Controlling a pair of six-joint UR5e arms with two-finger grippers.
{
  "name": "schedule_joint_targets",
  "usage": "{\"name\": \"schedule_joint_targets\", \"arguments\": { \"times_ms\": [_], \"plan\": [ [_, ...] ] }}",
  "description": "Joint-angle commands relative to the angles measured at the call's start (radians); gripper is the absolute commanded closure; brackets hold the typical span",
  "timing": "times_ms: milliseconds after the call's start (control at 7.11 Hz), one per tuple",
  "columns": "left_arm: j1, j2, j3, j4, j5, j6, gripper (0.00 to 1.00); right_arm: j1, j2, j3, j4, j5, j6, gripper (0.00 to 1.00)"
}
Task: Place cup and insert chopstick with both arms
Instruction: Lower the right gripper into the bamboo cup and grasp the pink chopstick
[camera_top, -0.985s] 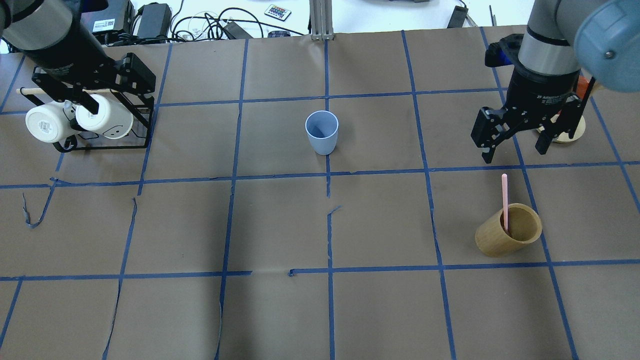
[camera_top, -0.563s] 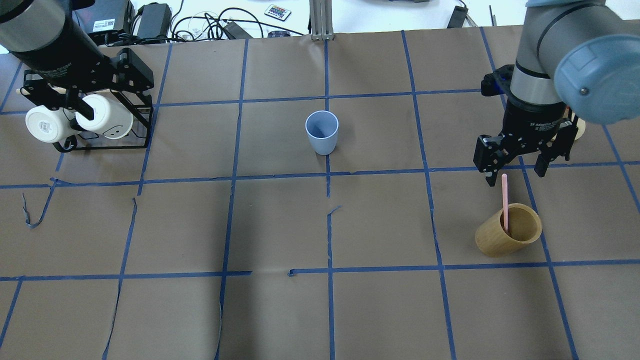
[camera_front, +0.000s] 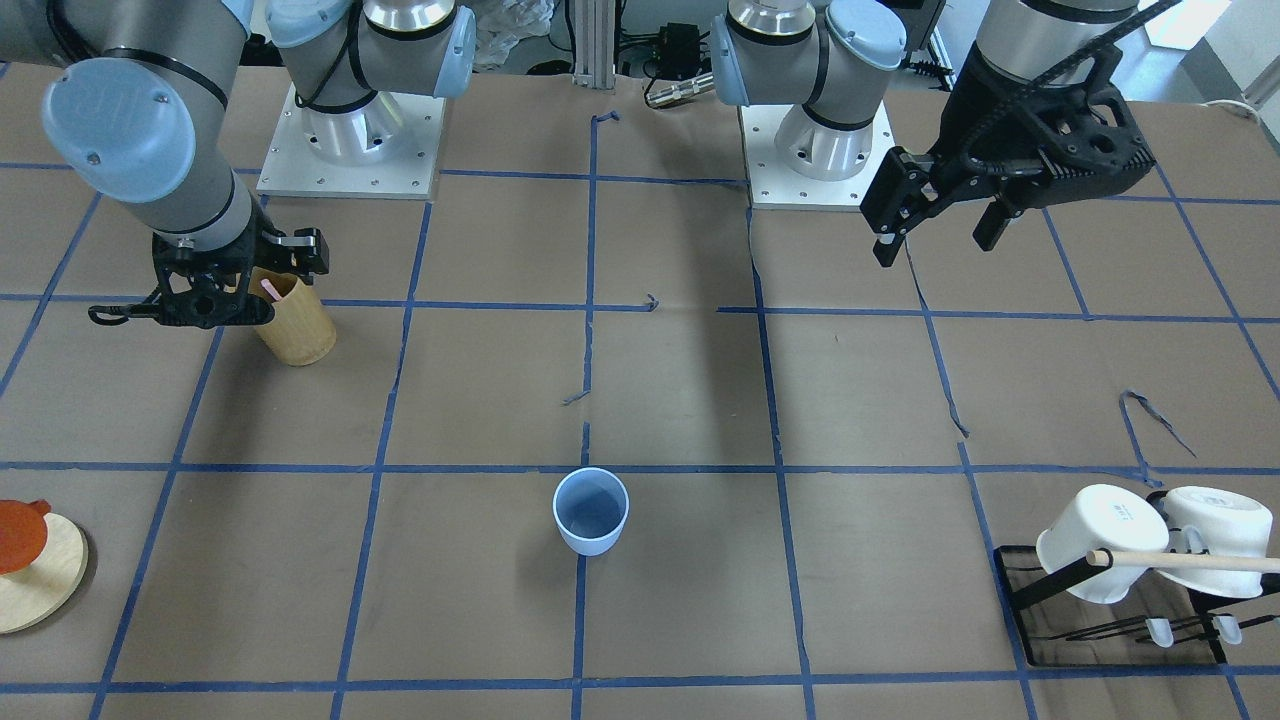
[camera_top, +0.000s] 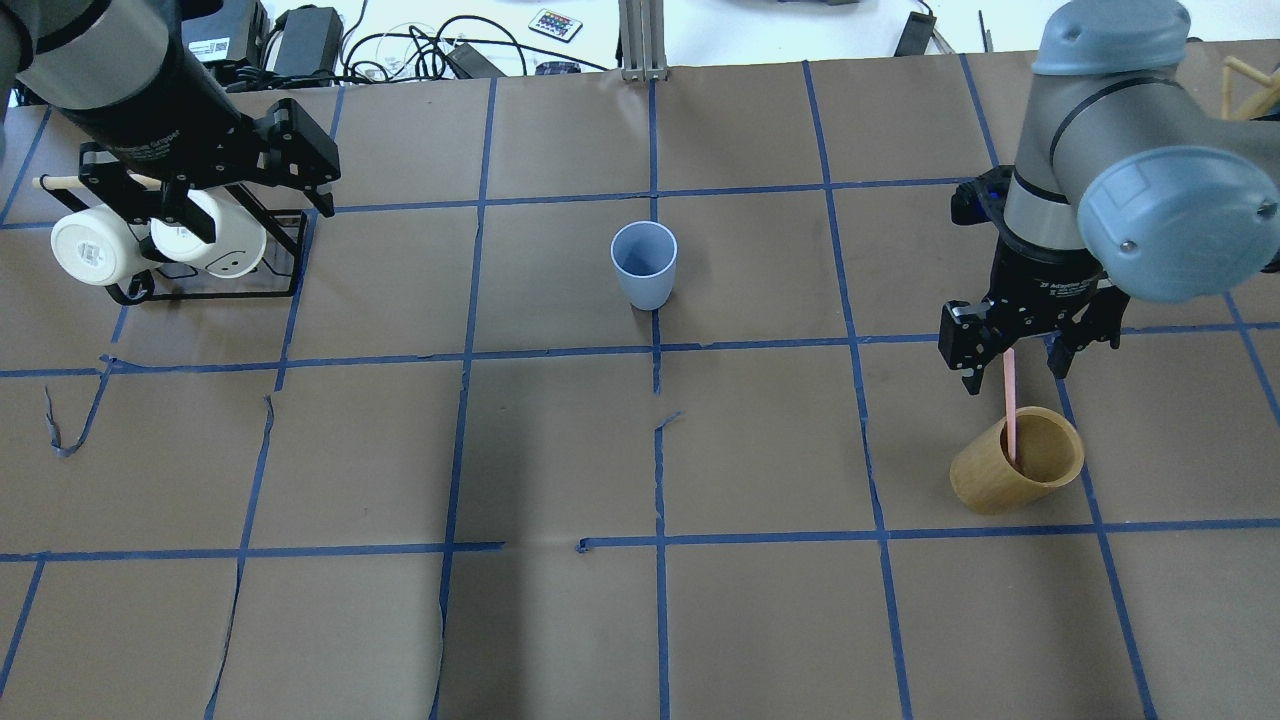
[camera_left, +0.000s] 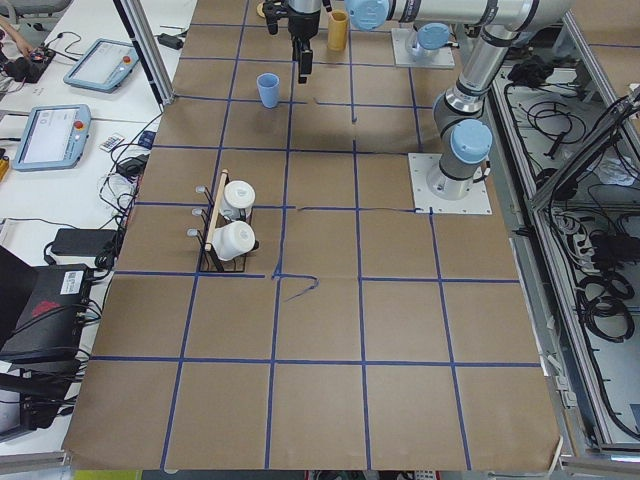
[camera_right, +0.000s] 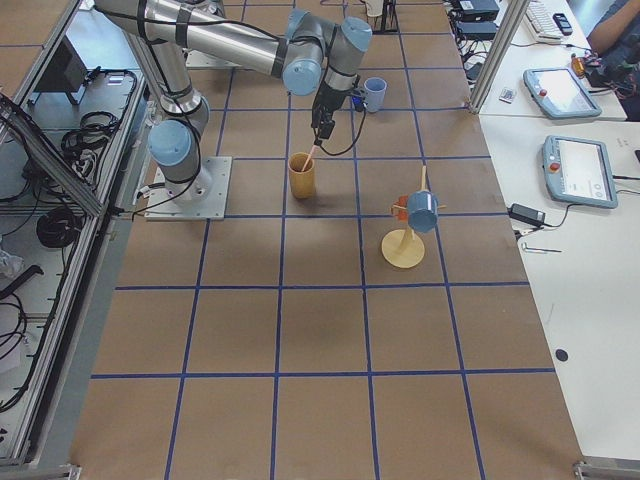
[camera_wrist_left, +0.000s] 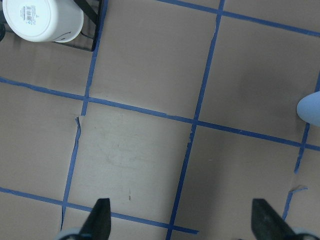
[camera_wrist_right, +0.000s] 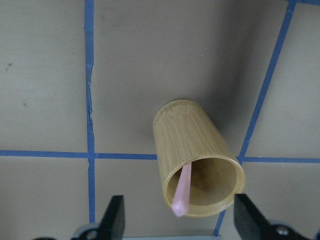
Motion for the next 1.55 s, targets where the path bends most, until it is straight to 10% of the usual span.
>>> {"name": "schedule_joint_targets", "arguments": {
  "times_ms": [0,1126,1407],
  "plan": [
    [-0.005,0.004,-0.009,0.001,-0.003,-0.02,0.0,-0.005,0.0,0.006,-0.003,0.004,0.004,0.45],
    [-0.005,0.007,-0.035,0.016,-0.005,-0.016,0.0,-0.005,0.008,0.004,-0.029,0.012,-0.006,0.58],
    [-0.005,0.01,-0.034,0.016,-0.003,-0.014,0.0,-0.013,0.008,0.004,-0.031,0.012,0.0,0.77]
  ]
}}
